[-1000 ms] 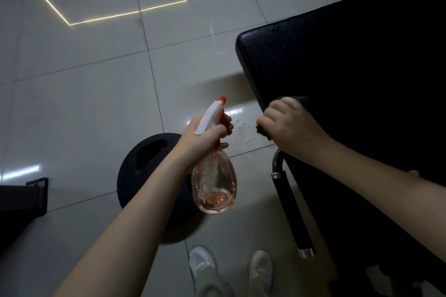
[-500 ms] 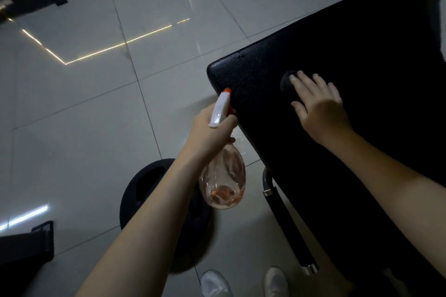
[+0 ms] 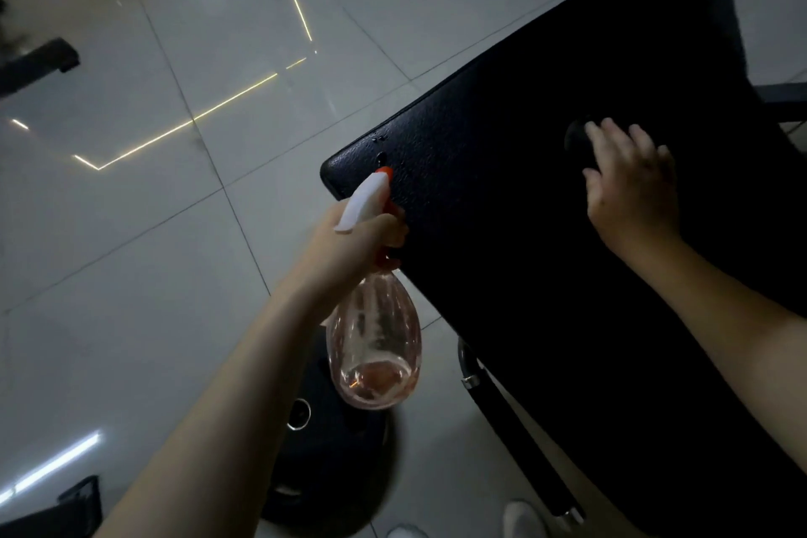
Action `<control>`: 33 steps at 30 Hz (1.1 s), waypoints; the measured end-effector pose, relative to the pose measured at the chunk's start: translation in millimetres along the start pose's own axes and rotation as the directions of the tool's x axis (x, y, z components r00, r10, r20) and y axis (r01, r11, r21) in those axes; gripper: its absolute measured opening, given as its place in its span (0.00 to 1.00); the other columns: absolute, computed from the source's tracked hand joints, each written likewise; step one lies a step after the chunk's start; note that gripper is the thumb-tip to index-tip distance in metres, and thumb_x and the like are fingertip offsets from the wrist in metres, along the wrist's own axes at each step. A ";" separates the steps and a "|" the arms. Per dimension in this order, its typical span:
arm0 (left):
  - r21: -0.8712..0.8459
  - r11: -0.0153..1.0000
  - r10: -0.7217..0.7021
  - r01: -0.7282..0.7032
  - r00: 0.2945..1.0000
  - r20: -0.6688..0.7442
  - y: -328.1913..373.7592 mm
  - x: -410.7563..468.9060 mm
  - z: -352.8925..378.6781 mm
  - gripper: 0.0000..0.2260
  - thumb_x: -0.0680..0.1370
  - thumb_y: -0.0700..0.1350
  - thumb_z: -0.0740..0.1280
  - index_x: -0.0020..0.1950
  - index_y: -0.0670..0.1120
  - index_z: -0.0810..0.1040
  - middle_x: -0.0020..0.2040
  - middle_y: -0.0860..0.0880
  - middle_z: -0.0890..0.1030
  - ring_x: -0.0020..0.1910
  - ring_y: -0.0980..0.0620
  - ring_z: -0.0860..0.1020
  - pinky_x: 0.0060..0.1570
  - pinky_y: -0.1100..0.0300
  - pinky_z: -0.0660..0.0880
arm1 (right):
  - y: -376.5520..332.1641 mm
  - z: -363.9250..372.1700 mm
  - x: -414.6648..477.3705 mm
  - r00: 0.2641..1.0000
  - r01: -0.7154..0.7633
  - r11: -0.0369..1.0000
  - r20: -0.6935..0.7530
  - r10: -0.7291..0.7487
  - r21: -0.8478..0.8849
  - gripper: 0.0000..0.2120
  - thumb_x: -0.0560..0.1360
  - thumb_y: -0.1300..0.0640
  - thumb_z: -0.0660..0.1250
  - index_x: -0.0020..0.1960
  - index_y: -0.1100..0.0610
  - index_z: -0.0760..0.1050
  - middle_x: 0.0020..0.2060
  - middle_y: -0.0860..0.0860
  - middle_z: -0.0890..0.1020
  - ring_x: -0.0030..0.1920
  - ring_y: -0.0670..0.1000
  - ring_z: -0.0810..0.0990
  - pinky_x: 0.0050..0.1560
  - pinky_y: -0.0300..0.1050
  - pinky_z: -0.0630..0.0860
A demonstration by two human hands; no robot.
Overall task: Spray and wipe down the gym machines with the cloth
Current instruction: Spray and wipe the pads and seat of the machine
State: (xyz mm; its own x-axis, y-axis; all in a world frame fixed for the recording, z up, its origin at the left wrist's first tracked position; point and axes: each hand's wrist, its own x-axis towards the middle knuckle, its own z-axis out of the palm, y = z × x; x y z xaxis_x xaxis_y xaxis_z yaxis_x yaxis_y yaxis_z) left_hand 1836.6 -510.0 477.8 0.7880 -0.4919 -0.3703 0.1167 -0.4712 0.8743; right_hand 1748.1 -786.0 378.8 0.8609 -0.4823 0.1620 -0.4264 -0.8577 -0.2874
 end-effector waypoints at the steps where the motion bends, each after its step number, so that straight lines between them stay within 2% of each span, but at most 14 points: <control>1: 0.025 1.000 0.016 -0.017 1.000 0.011 3.5 4.6 2.9 0.09 0.72 0.36 0.61 0.49 0.31 0.68 0.41 0.41 0.73 0.39 0.48 0.73 0.44 0.46 0.78 | 2.2 1.6 1.0 1.000 -0.011 1.000 -0.008 0.011 0.021 0.27 0.77 0.53 0.52 0.75 0.58 0.59 0.74 0.57 0.62 0.73 0.61 0.58 0.70 0.61 0.56; 3: 0.094 0.995 0.037 -0.039 0.999 0.022 12.7 14.4 11.2 0.02 0.74 0.33 0.58 0.46 0.35 0.67 0.38 0.41 0.70 0.35 0.50 0.70 0.33 0.58 0.73 | 4.8 6.6 1.1 0.999 -0.019 0.998 -0.035 0.021 0.067 0.28 0.76 0.52 0.51 0.74 0.59 0.60 0.74 0.58 0.62 0.73 0.61 0.59 0.70 0.62 0.56; 4: 0.120 0.992 0.033 -0.034 0.999 0.011 16.9 19.3 15.5 0.03 0.76 0.33 0.57 0.46 0.39 0.67 0.38 0.41 0.69 0.34 0.50 0.70 0.30 0.61 0.71 | 5.4 9.8 0.1 0.998 -0.005 0.996 -0.057 0.010 0.088 0.27 0.76 0.53 0.51 0.74 0.60 0.60 0.73 0.59 0.63 0.73 0.62 0.60 0.69 0.63 0.57; 7: 0.074 0.996 -0.041 0.040 0.999 0.013 27.3 33.7 28.4 0.09 0.80 0.41 0.56 0.43 0.40 0.72 0.38 0.41 0.72 0.33 0.50 0.71 0.33 0.60 0.72 | 13.0 20.9 -5.5 0.991 0.054 0.989 -0.129 -0.036 0.140 0.25 0.78 0.53 0.52 0.73 0.60 0.60 0.71 0.61 0.65 0.71 0.64 0.63 0.67 0.66 0.60; 10: 0.018 0.998 -0.058 0.058 0.997 0.048 38.3 42.5 41.7 0.12 0.81 0.41 0.58 0.38 0.44 0.72 0.36 0.41 0.73 0.31 0.49 0.72 0.35 0.59 0.72 | 17.7 27.4 -7.1 0.980 0.087 0.980 -0.194 -0.051 0.181 0.23 0.78 0.53 0.53 0.72 0.56 0.57 0.71 0.60 0.66 0.70 0.63 0.64 0.66 0.66 0.62; 12: 0.019 0.999 -0.043 0.043 0.999 0.022 46.9 49.3 50.2 0.12 0.80 0.39 0.57 0.37 0.43 0.71 0.32 0.40 0.72 0.27 0.51 0.72 0.31 0.63 0.71 | 18.0 29.3 -7.2 0.975 0.087 0.972 -0.221 -0.038 0.217 0.22 0.79 0.53 0.52 0.72 0.55 0.56 0.70 0.60 0.67 0.70 0.62 0.64 0.66 0.66 0.62; 14: 0.045 0.999 0.001 -0.002 1.000 0.018 56.3 56.6 57.8 0.11 0.81 0.38 0.56 0.41 0.40 0.72 0.33 0.40 0.72 0.26 0.51 0.72 0.26 0.66 0.70 | 18.4 29.6 -7.5 0.970 0.080 0.968 -0.242 -0.020 0.238 0.22 0.79 0.53 0.52 0.72 0.54 0.56 0.70 0.60 0.67 0.69 0.61 0.64 0.66 0.65 0.63; 17: 0.038 0.999 0.013 -0.015 0.999 0.043 67.6 65.7 65.3 0.12 0.82 0.40 0.57 0.41 0.39 0.74 0.35 0.40 0.73 0.30 0.49 0.74 0.29 0.64 0.73 | 20.5 29.3 -8.1 0.966 0.046 0.965 -0.259 0.023 0.259 0.22 0.79 0.52 0.52 0.71 0.54 0.58 0.70 0.60 0.68 0.69 0.60 0.65 0.66 0.64 0.64; 20: 0.027 0.999 0.024 -0.026 0.995 0.097 79.3 72.1 75.1 0.14 0.82 0.42 0.58 0.37 0.45 0.73 0.37 0.41 0.76 0.33 0.48 0.75 0.36 0.58 0.74 | 22.9 30.4 -9.1 0.965 0.018 0.968 -0.259 0.049 0.250 0.22 0.78 0.53 0.52 0.71 0.55 0.59 0.69 0.59 0.68 0.69 0.59 0.65 0.67 0.62 0.64; 22: 0.091 0.994 0.046 -0.055 0.994 0.096 87.1 78.5 82.6 0.14 0.79 0.37 0.58 0.36 0.49 0.72 0.37 0.40 0.75 0.33 0.48 0.74 0.34 0.58 0.75 | 24.3 31.2 -8.2 0.964 0.012 0.971 -0.261 0.052 0.238 0.22 0.78 0.53 0.53 0.71 0.56 0.61 0.69 0.58 0.69 0.69 0.58 0.65 0.67 0.61 0.63; 24: 0.127 0.987 0.083 -0.093 0.993 0.086 94.8 84.9 88.0 0.11 0.76 0.34 0.57 0.37 0.45 0.71 0.35 0.40 0.73 0.31 0.49 0.73 0.34 0.56 0.74 | 24.6 32.3 -8.3 0.962 0.006 0.973 -0.266 0.057 0.231 0.22 0.78 0.53 0.53 0.71 0.57 0.63 0.69 0.58 0.69 0.69 0.57 0.65 0.68 0.60 0.63; 26: 0.117 0.987 0.098 -0.111 0.989 0.108 102.8 89.7 92.0 0.11 0.75 0.34 0.56 0.36 0.45 0.70 0.35 0.41 0.72 0.32 0.49 0.72 0.37 0.52 0.73 | 25.2 32.8 -8.7 0.960 0.000 0.976 -0.274 0.062 0.218 0.22 0.78 0.53 0.54 0.71 0.58 0.64 0.69 0.58 0.69 0.69 0.57 0.66 0.68 0.59 0.63; 29: 0.087 0.989 0.102 -0.119 0.979 0.176 113.9 94.4 99.5 0.15 0.79 0.36 0.57 0.36 0.52 0.69 0.39 0.40 0.73 0.37 0.47 0.73 0.39 0.52 0.73 | 26.9 34.1 -8.5 0.960 -0.008 0.981 -0.272 0.061 0.193 0.22 0.78 0.53 0.54 0.71 0.58 0.63 0.69 0.57 0.69 0.69 0.56 0.65 0.69 0.58 0.62; 33: 0.090 0.989 0.101 -0.118 0.979 0.176 123.2 103.2 109.3 0.13 0.77 0.35 0.59 0.37 0.51 0.72 0.37 0.41 0.73 0.37 0.46 0.74 0.41 0.46 0.78 | 27.0 34.0 -8.9 0.958 -0.024 0.981 -0.277 0.078 0.193 0.22 0.78 0.52 0.54 0.70 0.57 0.64 0.69 0.57 0.70 0.69 0.56 0.66 0.69 0.57 0.62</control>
State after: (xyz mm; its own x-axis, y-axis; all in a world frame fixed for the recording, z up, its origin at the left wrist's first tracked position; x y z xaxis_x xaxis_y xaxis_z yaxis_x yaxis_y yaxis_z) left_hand 1866.2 -698.8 513.0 0.6769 -0.6581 -0.3297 -0.0319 -0.4737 0.8801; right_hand 1738.4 -798.8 337.4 0.7147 -0.5781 0.3938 -0.3856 -0.7953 -0.4677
